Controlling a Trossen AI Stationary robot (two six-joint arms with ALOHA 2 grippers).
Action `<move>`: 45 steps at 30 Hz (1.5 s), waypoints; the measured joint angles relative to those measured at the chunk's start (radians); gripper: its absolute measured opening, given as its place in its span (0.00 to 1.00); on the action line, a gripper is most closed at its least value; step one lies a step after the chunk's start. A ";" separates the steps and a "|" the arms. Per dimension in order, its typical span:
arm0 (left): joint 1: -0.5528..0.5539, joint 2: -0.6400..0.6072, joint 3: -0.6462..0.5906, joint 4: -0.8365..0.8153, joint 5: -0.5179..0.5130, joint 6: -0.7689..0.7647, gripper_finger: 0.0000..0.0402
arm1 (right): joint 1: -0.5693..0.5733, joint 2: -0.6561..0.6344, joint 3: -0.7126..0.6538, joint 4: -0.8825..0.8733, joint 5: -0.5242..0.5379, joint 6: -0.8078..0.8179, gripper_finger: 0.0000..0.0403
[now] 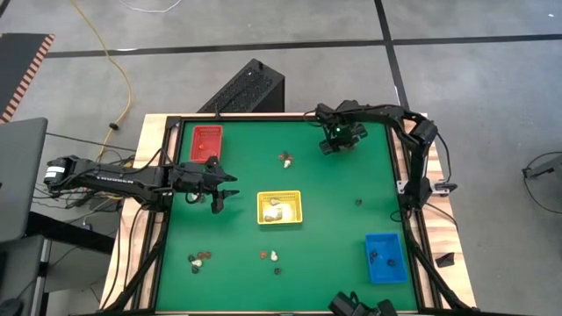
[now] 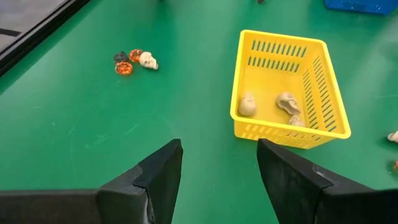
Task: Sort Halloween decoration
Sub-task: Put the orange pumpkin toy into the red bin
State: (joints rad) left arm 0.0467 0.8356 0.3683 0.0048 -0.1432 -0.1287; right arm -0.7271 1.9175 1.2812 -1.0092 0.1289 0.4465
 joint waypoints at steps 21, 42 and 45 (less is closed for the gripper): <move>0.000 0.000 0.000 0.000 0.001 0.004 0.49 | 0.138 0.001 0.024 0.167 -0.188 -0.066 0.28; 0.000 0.000 0.000 0.000 0.009 -0.005 0.49 | 0.415 0.002 0.346 0.249 -0.058 -0.106 0.28; 0.000 0.000 0.000 0.000 0.009 -0.005 0.49 | 0.404 0.001 0.316 0.243 -0.045 -0.106 0.30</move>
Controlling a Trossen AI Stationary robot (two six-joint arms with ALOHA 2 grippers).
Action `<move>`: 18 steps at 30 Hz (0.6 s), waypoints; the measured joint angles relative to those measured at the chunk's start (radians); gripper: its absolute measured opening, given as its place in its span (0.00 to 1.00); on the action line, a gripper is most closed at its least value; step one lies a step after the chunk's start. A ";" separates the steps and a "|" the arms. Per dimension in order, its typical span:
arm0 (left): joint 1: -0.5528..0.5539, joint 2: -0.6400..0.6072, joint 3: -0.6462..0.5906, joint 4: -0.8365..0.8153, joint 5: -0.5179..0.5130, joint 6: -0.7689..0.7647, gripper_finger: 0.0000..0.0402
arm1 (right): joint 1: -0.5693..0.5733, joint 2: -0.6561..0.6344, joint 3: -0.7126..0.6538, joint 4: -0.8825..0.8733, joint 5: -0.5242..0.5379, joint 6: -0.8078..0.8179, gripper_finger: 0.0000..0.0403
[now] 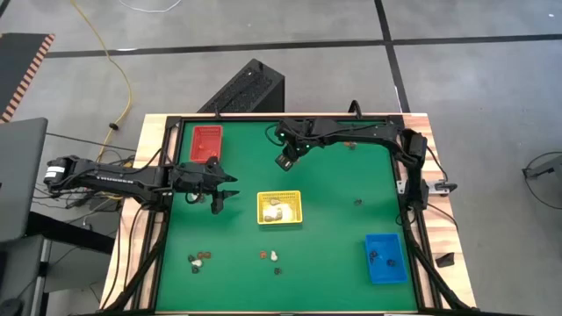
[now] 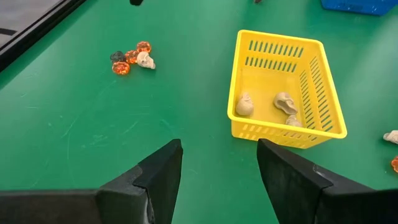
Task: Sort Halloween decoration
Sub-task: Put the orange pumpkin toy into the red bin
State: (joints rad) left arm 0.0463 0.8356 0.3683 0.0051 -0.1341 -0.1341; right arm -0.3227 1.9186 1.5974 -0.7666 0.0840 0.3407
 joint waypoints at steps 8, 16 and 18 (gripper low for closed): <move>0.000 0.000 0.000 0.000 0.000 -0.002 0.49 | -0.051 0.002 -0.110 0.053 0.001 0.018 0.46; 0.000 0.000 0.000 0.001 -0.003 -0.002 0.49 | -0.057 0.001 -0.201 0.176 0.000 0.044 0.51; 0.000 0.000 0.000 0.001 -0.003 -0.002 0.49 | -0.056 0.001 -0.217 0.211 -0.003 0.051 0.51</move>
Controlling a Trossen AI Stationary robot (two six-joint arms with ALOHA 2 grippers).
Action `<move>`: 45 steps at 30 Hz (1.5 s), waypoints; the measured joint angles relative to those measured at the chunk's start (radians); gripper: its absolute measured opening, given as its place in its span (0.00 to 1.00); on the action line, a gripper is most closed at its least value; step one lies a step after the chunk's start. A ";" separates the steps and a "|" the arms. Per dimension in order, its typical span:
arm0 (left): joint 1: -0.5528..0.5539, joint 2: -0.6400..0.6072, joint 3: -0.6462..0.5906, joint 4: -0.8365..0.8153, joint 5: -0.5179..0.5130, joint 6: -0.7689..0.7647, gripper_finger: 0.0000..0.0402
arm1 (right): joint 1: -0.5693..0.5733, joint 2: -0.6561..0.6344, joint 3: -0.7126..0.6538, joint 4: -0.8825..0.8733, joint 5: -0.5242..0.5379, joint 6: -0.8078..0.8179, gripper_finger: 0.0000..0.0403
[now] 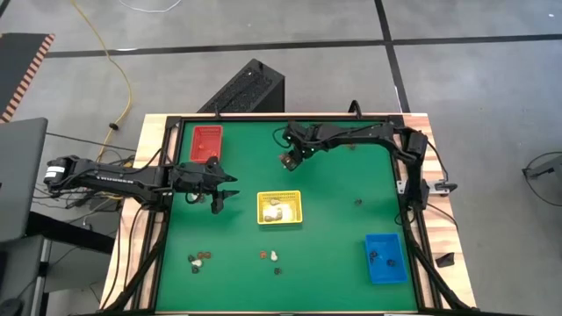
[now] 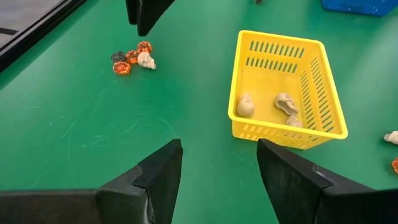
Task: Sort Halloween decoration
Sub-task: Put the orange pumpkin toy into the red bin
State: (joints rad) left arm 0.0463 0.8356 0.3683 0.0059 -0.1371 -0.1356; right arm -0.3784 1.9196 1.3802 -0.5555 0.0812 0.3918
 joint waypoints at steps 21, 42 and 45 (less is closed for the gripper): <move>0.000 0.000 0.000 0.000 -0.002 0.018 0.49 | 0.049 0.089 -0.020 0.054 0.074 0.026 0.49; 0.000 0.000 0.000 0.000 -0.002 0.019 0.49 | 0.086 0.089 0.160 -0.024 0.078 -0.042 0.32; 0.000 0.000 0.000 0.000 -0.002 0.020 0.49 | 0.107 0.089 0.204 0.003 0.078 -0.052 0.31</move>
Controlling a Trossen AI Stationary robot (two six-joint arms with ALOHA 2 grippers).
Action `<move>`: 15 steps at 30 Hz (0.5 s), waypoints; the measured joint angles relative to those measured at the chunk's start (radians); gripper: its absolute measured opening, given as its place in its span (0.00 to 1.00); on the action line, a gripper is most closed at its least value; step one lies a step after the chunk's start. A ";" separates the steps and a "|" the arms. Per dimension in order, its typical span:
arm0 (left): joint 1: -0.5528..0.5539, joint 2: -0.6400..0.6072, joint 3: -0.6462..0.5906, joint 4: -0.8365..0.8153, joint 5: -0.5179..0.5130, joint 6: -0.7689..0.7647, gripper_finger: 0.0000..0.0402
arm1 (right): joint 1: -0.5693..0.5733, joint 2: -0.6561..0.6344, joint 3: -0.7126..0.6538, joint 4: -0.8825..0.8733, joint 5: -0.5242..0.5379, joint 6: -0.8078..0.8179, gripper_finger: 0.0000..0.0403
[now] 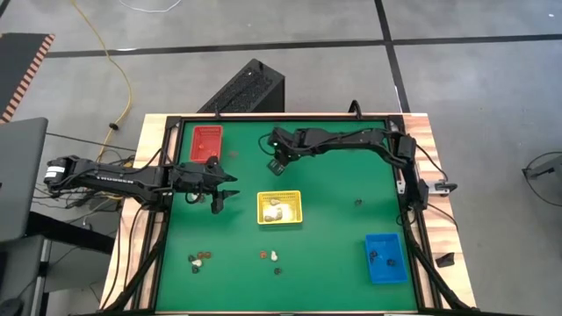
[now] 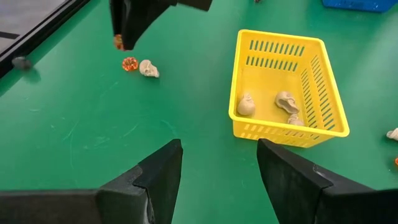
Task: Sort Halloween decoration
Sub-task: Put the orange pumpkin toy into the red bin
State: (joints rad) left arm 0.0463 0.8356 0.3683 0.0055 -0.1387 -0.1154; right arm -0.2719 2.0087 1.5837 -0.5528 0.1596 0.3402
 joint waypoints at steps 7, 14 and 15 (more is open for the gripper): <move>0.000 -0.001 0.000 0.000 0.000 0.002 0.49 | 0.060 0.001 0.032 0.175 -0.003 -0.017 0.29; 0.000 -0.102 0.029 -0.015 -0.003 0.036 0.49 | 0.101 0.095 0.035 0.570 -0.050 -0.062 0.29; -0.001 -0.128 0.032 0.002 -0.007 0.035 0.49 | 0.100 0.129 0.053 0.628 -0.069 -0.062 0.29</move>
State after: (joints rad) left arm 0.0456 0.7078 0.4007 0.0074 -0.1461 -0.0799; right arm -0.1717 2.1374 1.6366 0.0751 0.0911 0.2779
